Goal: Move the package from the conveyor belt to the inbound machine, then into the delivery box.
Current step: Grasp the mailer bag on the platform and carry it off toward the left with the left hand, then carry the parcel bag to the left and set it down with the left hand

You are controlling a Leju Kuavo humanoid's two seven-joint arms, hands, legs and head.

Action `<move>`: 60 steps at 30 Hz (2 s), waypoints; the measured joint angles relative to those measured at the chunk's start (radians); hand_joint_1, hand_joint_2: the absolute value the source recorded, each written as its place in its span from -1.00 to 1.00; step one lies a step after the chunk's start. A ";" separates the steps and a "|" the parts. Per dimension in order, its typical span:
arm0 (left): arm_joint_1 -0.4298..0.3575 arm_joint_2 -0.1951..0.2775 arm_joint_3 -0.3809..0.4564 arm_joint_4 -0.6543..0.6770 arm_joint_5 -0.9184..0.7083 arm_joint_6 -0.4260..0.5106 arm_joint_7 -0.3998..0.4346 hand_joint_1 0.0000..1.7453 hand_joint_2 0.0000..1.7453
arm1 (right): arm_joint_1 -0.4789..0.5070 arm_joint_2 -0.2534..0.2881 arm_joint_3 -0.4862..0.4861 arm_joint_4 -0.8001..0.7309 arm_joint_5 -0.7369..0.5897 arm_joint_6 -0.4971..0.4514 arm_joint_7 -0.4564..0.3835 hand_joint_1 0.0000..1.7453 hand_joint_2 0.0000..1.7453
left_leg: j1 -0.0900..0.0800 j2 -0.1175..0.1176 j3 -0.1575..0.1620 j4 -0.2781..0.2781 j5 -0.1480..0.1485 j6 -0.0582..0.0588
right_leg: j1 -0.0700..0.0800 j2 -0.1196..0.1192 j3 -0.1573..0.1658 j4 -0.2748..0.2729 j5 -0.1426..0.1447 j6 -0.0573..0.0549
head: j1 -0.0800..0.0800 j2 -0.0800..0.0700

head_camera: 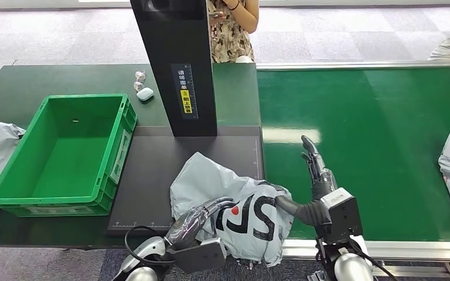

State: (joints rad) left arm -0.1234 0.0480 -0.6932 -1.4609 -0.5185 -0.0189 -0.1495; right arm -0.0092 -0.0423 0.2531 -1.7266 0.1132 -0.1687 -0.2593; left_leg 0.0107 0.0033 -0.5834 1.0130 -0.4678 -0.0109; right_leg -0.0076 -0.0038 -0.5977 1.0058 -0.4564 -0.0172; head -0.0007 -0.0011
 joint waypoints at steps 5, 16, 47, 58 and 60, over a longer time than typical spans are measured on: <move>0.000 0.003 0.014 0.001 0.004 0.025 -0.006 1.00 1.00 | 0.002 0.000 -0.005 0.000 0.006 0.000 0.004 -1.00 1.00 | 0.000 0.000 0.000 0.000 0.000 0.000 | 0.000 0.000 0.000 0.000 0.000 0.000 | 0.000 0.000; 0.001 0.002 0.069 -0.008 0.013 0.092 -0.011 1.00 1.00 | 0.016 0.000 -0.019 -0.002 0.011 0.000 0.014 -1.00 1.00 | 0.000 0.000 0.000 0.000 0.000 0.000 | 0.000 0.000 0.000 0.000 0.000 0.000 | 0.000 0.000; -0.105 0.071 0.727 -0.249 -0.054 0.449 0.031 1.00 1.00 | 0.049 0.004 -0.025 -0.027 0.007 0.035 0.002 -1.00 1.00 | 0.001 -0.002 -0.001 0.000 0.003 -0.001 | 0.001 -0.002 0.000 0.000 0.001 -0.001 | 0.000 0.000; -0.450 0.117 0.731 0.295 -0.259 0.192 0.211 1.00 1.00 | -0.034 0.031 -0.024 -0.010 0.007 0.089 0.036 -1.00 1.00 | 0.000 -0.001 -0.001 0.000 0.008 -0.002 | 0.001 -0.001 -0.001 0.001 0.006 -0.002 | 0.000 0.000; -0.482 0.122 0.714 0.403 -0.287 0.197 0.221 1.00 1.00 | -0.041 0.032 -0.023 -0.005 0.007 0.090 0.036 -1.00 1.00 | 0.000 -0.001 -0.001 0.000 0.008 -0.002 | 0.001 -0.001 -0.001 0.001 0.006 -0.002 | 0.000 0.000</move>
State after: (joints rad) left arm -0.6051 0.1696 0.0212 -1.0582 -0.8056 0.1779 0.0713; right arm -0.0500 -0.0102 0.2304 -1.7317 0.1198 -0.0791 -0.2233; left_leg 0.0111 0.0027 -0.5844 1.0128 -0.4599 -0.0126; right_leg -0.0066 -0.0047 -0.5990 1.0065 -0.4500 -0.0193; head -0.0008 -0.0011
